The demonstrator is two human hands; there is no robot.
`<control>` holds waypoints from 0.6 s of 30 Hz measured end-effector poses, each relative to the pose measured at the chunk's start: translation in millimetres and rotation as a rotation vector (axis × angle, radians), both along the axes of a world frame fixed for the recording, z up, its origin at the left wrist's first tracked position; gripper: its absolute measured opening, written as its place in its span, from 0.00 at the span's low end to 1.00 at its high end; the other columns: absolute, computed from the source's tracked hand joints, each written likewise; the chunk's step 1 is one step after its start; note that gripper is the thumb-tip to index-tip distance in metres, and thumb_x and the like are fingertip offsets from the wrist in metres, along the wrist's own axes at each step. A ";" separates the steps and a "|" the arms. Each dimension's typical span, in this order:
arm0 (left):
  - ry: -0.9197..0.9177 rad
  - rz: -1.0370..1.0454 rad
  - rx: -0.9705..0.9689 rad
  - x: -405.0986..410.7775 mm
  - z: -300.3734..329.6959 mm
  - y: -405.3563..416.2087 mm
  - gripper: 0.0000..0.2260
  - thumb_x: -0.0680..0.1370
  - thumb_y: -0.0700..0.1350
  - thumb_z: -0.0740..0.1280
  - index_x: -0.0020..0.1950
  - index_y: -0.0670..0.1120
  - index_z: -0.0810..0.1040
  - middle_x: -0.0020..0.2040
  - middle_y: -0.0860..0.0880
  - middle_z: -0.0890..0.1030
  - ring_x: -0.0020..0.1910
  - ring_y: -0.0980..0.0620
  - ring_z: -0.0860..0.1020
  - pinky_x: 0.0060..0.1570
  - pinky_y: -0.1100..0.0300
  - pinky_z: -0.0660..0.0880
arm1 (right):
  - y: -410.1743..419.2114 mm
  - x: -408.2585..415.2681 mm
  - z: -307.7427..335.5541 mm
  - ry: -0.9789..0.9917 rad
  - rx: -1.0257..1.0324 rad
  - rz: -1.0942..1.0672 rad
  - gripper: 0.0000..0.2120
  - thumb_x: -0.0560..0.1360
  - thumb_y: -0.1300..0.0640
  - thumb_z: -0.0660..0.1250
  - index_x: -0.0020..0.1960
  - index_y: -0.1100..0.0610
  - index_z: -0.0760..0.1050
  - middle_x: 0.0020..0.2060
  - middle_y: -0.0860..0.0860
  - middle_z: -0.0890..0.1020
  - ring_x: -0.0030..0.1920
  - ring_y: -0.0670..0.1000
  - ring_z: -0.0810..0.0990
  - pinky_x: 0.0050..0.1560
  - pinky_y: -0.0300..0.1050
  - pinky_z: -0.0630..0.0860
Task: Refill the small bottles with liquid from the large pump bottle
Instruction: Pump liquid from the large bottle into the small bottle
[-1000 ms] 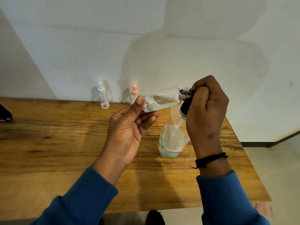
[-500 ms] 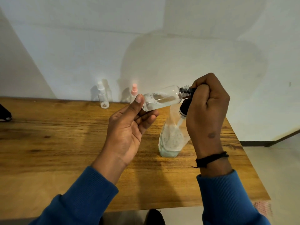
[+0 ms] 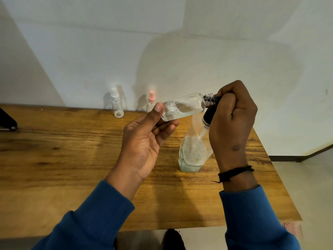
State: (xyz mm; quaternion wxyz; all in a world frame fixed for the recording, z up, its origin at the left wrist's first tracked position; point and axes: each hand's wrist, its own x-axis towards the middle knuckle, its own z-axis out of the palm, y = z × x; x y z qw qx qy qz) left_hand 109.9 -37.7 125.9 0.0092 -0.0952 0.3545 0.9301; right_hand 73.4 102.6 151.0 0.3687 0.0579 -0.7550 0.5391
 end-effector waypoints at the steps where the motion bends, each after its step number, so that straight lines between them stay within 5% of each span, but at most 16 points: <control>1: -0.001 -0.003 0.001 0.2 0.2 0.1 0.13 0.70 0.47 0.72 0.50 0.40 0.82 0.45 0.41 0.84 0.40 0.48 0.84 0.37 0.63 0.81 | 0.1 0.0 -0.1 -0.004 0.002 0.002 0.12 0.76 0.71 0.53 0.39 0.60 0.69 0.25 0.44 0.68 0.27 0.40 0.70 0.28 0.30 0.62; 18: -0.001 0.001 0.012 1.0 2.8 0.5 0.14 0.69 0.47 0.73 0.50 0.41 0.83 0.45 0.40 0.84 0.40 0.48 0.84 0.38 0.63 0.82 | 3.8 -0.1 5.4 -0.002 0.046 0.024 0.12 0.76 0.71 0.53 0.39 0.60 0.69 0.27 0.46 0.68 0.28 0.39 0.70 0.31 0.26 0.63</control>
